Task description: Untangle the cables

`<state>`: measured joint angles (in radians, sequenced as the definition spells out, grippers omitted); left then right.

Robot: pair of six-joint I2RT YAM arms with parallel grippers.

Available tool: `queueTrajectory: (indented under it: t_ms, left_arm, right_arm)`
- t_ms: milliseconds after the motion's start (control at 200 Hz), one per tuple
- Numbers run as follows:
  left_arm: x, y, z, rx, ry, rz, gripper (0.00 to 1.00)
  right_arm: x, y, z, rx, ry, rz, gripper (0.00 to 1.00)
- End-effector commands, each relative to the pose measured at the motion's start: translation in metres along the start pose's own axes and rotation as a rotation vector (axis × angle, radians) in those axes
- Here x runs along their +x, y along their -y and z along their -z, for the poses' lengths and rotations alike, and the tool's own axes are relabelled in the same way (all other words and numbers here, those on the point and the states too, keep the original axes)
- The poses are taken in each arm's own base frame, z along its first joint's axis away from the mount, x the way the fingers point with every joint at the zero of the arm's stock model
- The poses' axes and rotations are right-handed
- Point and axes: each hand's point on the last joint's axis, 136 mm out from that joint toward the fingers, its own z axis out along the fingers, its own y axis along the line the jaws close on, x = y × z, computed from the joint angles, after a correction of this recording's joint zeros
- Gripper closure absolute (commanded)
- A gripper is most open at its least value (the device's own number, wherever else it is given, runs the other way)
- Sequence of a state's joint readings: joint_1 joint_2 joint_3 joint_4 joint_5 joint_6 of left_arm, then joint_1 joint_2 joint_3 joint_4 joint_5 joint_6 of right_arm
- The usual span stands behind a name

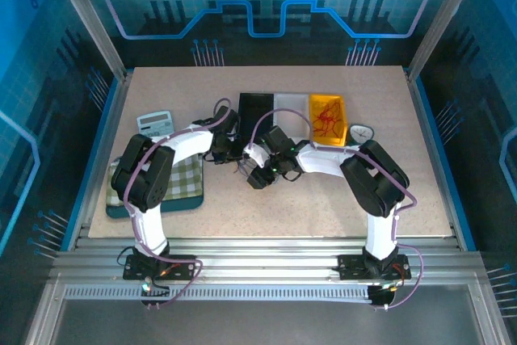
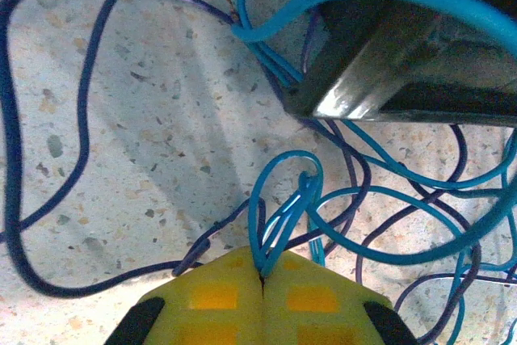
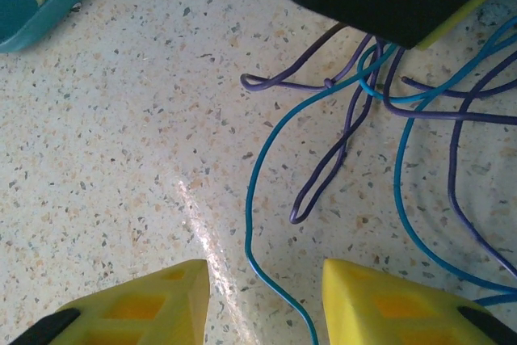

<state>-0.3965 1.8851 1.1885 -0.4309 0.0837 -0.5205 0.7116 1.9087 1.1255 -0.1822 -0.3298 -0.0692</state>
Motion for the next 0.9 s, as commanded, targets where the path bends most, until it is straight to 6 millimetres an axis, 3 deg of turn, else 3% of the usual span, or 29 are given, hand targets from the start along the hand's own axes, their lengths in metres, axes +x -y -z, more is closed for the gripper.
queueTrajectory:
  t_ms: [0,150,435,520,701,896]
  left_arm:
    - [0.0,0.03,0.012,0.115,0.001,-0.038,1.0]
    - [0.002,0.026,0.012,0.121,-0.005,-0.024,1.0]
    - [0.004,0.028,0.013,0.149,-0.01,-0.032,1.0]
    - [0.004,0.033,0.014,0.178,-0.011,-0.042,1.0]
    - [0.003,0.032,0.014,0.195,-0.015,-0.03,1.0]
    - [0.002,0.03,0.011,0.205,-0.014,-0.01,0.65]
  right_arm:
    - [0.047,0.006,-0.008,0.006,-0.124,-0.059,0.58]
    - [0.062,0.016,0.002,0.019,-0.104,-0.132,0.58]
    - [0.063,0.023,0.006,0.079,-0.101,-0.136,0.6]
    - [0.062,0.024,0.004,0.11,-0.104,-0.116,0.66]
    - [0.054,0.021,0.008,0.123,-0.071,-0.097,0.96]
    - [0.034,0.035,0.043,0.116,0.087,-0.2,1.0]
